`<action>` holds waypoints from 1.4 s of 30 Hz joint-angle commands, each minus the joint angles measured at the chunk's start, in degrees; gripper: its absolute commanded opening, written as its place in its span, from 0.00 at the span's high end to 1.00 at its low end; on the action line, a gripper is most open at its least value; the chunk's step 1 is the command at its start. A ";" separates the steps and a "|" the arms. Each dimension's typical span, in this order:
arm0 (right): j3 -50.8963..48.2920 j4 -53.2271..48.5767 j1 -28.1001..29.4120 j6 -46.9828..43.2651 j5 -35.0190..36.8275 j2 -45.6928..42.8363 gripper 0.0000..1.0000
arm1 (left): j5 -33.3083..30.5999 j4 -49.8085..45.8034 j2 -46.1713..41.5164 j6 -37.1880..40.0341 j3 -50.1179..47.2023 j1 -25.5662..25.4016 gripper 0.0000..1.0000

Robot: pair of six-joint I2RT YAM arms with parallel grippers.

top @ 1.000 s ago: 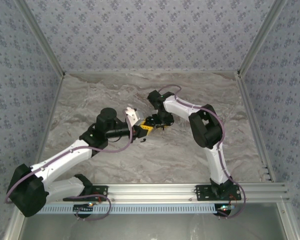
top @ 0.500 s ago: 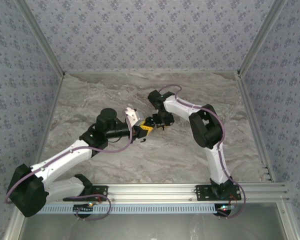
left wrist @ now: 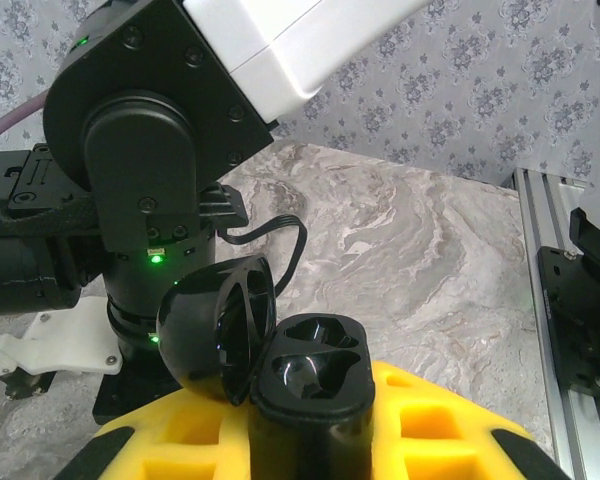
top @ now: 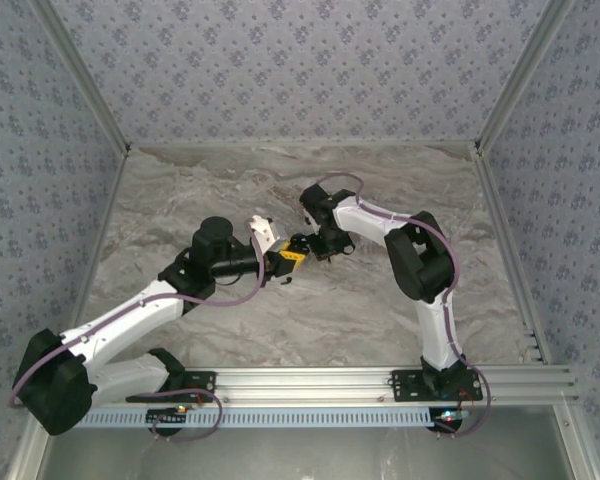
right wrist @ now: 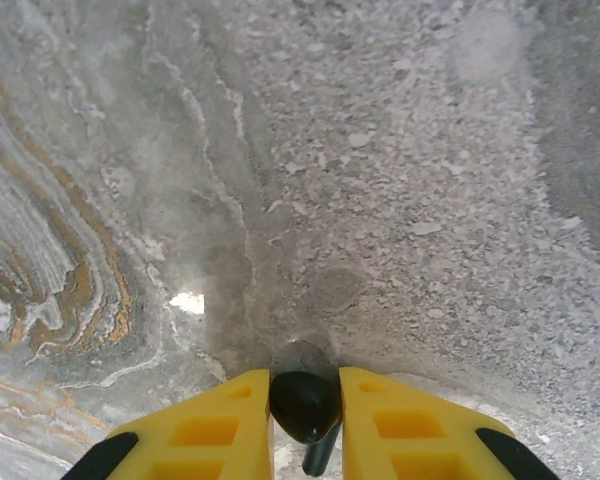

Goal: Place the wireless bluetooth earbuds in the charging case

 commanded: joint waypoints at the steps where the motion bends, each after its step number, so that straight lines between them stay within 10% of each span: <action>1: -1.12 -1.59 0.00 -3.35 -0.98 -0.76 0.78 | 0.04 1.79 -1.46 -0.63 -0.33 -0.18 1.00; 9: -0.19 -0.23 0.42 3.17 -1.85 -0.34 0.60 | -0.06 1.61 -1.37 -0.48 -0.03 -0.13 1.00; 42: -6.58 6.13 -0.01 7.55 -1.00 -5.79 0.79 | -4.68 6.96 -1.35 -5.20 -3.34 -0.14 1.00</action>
